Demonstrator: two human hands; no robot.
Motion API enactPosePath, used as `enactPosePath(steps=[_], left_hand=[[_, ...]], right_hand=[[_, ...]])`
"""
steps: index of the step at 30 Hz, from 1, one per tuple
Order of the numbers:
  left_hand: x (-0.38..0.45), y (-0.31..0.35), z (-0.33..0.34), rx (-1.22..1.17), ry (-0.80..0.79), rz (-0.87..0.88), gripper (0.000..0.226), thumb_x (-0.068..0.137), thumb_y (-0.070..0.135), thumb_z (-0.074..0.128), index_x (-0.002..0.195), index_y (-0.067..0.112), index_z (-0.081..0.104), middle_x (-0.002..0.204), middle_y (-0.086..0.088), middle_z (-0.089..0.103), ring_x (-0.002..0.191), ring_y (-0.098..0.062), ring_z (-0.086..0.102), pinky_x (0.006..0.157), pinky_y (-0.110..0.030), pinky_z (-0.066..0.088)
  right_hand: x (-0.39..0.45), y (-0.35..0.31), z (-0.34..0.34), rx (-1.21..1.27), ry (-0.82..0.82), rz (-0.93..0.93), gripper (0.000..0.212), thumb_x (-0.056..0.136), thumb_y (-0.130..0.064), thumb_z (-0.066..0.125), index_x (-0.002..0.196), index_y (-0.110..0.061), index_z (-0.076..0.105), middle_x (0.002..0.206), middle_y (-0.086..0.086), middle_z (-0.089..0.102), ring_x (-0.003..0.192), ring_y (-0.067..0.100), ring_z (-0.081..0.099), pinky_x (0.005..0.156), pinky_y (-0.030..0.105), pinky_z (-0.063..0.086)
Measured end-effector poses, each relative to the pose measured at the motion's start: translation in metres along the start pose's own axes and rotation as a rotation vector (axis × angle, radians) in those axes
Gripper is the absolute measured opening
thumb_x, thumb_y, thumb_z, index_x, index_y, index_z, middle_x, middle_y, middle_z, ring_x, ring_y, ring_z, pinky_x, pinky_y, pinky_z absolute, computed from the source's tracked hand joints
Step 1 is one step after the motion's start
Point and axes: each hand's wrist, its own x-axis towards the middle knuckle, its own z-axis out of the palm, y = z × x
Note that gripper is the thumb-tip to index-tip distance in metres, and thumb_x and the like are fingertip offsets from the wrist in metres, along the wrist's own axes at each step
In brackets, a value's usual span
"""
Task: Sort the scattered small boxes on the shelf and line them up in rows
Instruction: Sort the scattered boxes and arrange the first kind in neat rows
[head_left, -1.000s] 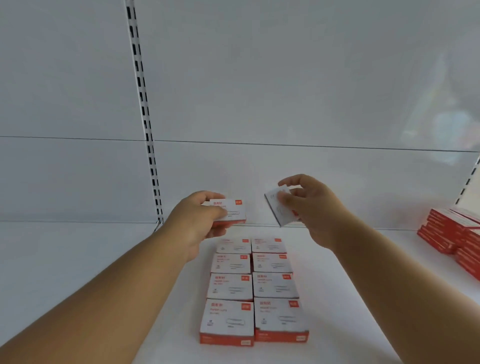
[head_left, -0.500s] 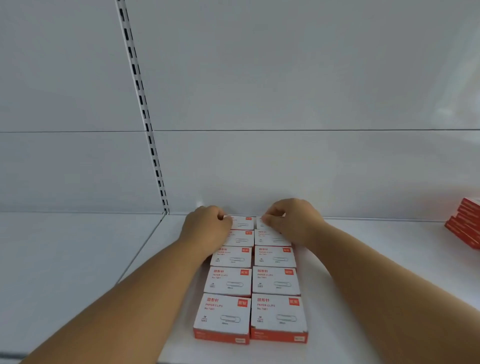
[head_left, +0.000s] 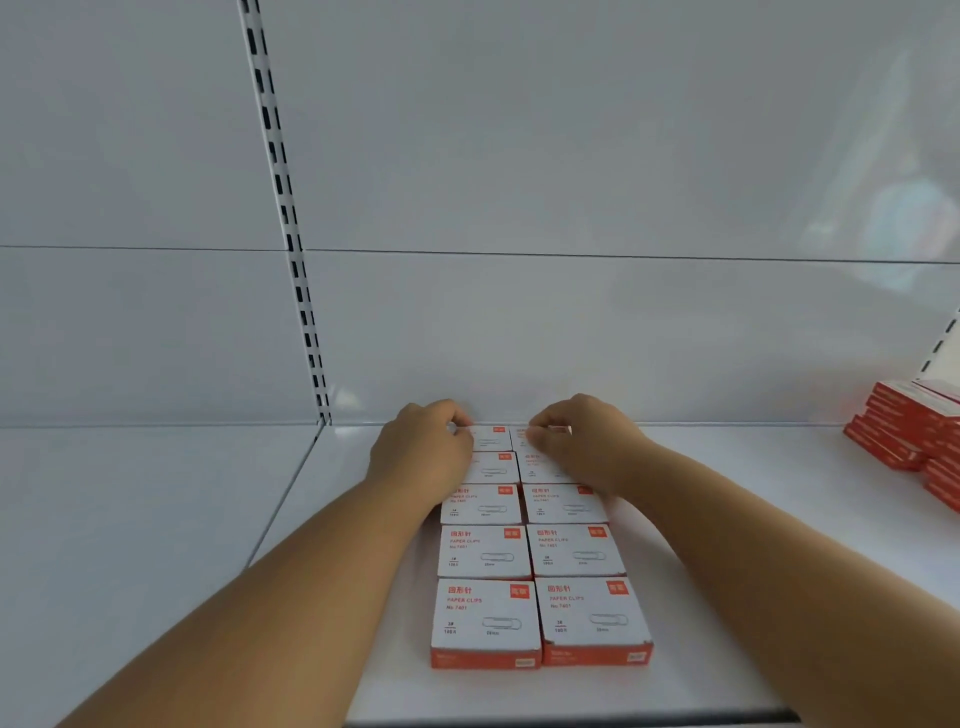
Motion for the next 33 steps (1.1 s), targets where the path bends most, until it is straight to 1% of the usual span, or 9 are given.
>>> enactPosePath(steps=[4, 8, 10, 13, 17, 26, 29, 31, 33], left_hand=[[0.001, -0.003, 0.000, -0.065, 0.013, 0.015, 0.026, 0.096, 0.031, 0.045, 0.111, 0.031, 0.067, 0.112, 0.001, 0.062, 0.096, -0.019, 0.062, 0.082, -0.035, 0.055], [-0.002, 0.004, -0.008, -0.475, -0.032, -0.043, 0.038, 0.102, 0.033, 0.036, 0.132, 0.022, 0.058, 0.135, 0.003, 0.055, 0.108, -0.009, 0.047, 0.091, -0.027, 0.032], [-0.006, 0.007, -0.010, -0.653, -0.097, -0.093, 0.039, 0.102, 0.040, 0.035, 0.132, 0.026, 0.056, 0.130, 0.005, 0.059, 0.106, -0.008, 0.052, 0.093, -0.028, 0.034], [-0.016, 0.013, -0.009, -0.802, -0.189, -0.148, 0.035, 0.099, 0.046, 0.037, 0.126, 0.032, 0.053, 0.106, 0.002, 0.069, 0.087, -0.015, 0.069, 0.082, -0.035, 0.054], [-0.019, 0.019, -0.006, -0.739, -0.230, -0.115, 0.043, 0.098, 0.049, 0.037, 0.137, 0.032, 0.042, 0.107, 0.000, 0.066, 0.087, -0.016, 0.069, 0.074, -0.033, 0.055], [-0.021, 0.020, -0.008, -0.688, -0.201, -0.135, 0.033, 0.098, 0.050, 0.040, 0.126, 0.037, 0.051, 0.098, 0.007, 0.070, 0.075, -0.008, 0.072, 0.063, -0.027, 0.055], [-0.028, 0.022, -0.015, -0.813, -0.205, -0.216, 0.025, 0.099, 0.046, 0.042, 0.119, 0.036, 0.054, 0.098, 0.000, 0.071, 0.086, -0.019, 0.072, 0.077, -0.040, 0.059], [-0.036, 0.019, -0.019, -0.929, -0.198, -0.280, 0.014, 0.099, 0.045, 0.044, 0.104, 0.039, 0.055, 0.082, 0.002, 0.075, 0.077, -0.018, 0.074, 0.068, -0.037, 0.059], [-0.046, 0.015, -0.019, -0.991, -0.202, -0.322, 0.012, 0.099, 0.046, 0.043, 0.096, 0.039, 0.053, 0.067, 0.009, 0.074, 0.072, -0.015, 0.075, 0.062, -0.034, 0.058]], right_hand=[[-0.005, -0.004, -0.001, 0.024, 0.046, 0.081, 0.032, 0.096, -0.046, 0.044, 0.105, -0.028, 0.069, 0.107, -0.001, 0.068, 0.093, 0.020, 0.064, 0.075, 0.034, 0.054], [-0.015, -0.008, -0.001, 0.771, 0.092, 0.377, 0.049, 0.096, -0.059, 0.037, 0.119, -0.025, 0.063, 0.119, -0.004, 0.064, 0.093, 0.022, 0.068, 0.094, 0.045, 0.053], [-0.020, -0.011, -0.002, 1.032, 0.071, 0.448, 0.056, 0.094, -0.064, 0.035, 0.123, -0.024, 0.062, 0.120, -0.005, 0.062, 0.082, 0.019, 0.074, 0.078, 0.037, 0.059], [-0.025, -0.014, 0.002, 1.009, 0.024, 0.426, 0.065, 0.090, -0.071, 0.029, 0.120, -0.024, 0.064, 0.116, 0.000, 0.064, 0.087, 0.022, 0.073, 0.074, 0.036, 0.058], [-0.026, -0.010, 0.003, 1.059, -0.031, 0.377, 0.073, 0.091, -0.072, 0.025, 0.137, -0.022, 0.053, 0.116, -0.001, 0.063, 0.098, 0.021, 0.069, 0.084, 0.039, 0.057], [-0.022, 0.002, 0.005, 1.130, -0.111, 0.305, 0.076, 0.090, -0.074, 0.030, 0.143, -0.022, 0.046, 0.130, -0.006, 0.055, 0.083, 0.011, 0.072, 0.059, 0.025, 0.057], [-0.027, 0.003, 0.005, 1.129, -0.069, 0.331, 0.067, 0.088, -0.077, 0.031, 0.139, -0.036, 0.047, 0.098, -0.012, 0.070, 0.065, 0.011, 0.074, 0.054, 0.029, 0.057], [-0.030, 0.006, 0.002, 1.115, -0.081, 0.355, 0.054, 0.086, -0.079, 0.030, 0.115, -0.039, 0.052, 0.060, -0.015, 0.070, 0.057, 0.011, 0.072, 0.060, 0.033, 0.057], [-0.034, 0.009, 0.001, 1.095, -0.128, 0.359, 0.057, 0.085, -0.080, 0.029, 0.089, -0.030, 0.057, 0.055, -0.013, 0.069, 0.058, 0.012, 0.073, 0.065, 0.035, 0.055]])
